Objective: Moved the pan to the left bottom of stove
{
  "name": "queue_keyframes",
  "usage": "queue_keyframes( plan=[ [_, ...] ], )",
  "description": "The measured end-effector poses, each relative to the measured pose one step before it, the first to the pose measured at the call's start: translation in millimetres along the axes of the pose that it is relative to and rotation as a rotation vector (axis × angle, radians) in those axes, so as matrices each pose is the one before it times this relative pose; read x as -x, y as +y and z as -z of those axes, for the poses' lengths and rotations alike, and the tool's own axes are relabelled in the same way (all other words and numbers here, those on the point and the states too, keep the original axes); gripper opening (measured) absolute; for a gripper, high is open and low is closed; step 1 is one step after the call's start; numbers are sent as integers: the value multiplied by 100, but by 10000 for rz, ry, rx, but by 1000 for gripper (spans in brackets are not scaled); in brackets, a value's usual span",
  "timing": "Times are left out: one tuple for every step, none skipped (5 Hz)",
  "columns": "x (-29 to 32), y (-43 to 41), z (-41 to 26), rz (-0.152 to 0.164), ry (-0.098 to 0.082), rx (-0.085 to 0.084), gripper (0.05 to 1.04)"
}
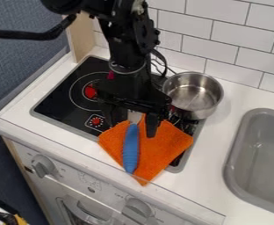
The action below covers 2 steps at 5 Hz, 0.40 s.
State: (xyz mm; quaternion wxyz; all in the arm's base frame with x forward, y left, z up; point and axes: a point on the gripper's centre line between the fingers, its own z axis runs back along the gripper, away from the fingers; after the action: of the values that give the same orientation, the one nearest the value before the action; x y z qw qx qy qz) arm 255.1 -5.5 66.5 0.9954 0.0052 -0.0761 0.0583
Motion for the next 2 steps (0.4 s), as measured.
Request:
queue_keyframes(
  plan=[
    [309,-4,550,-40,273,-42,1002],
    [-3321,-2578,-452,393,-318,149,1002]
  ],
)
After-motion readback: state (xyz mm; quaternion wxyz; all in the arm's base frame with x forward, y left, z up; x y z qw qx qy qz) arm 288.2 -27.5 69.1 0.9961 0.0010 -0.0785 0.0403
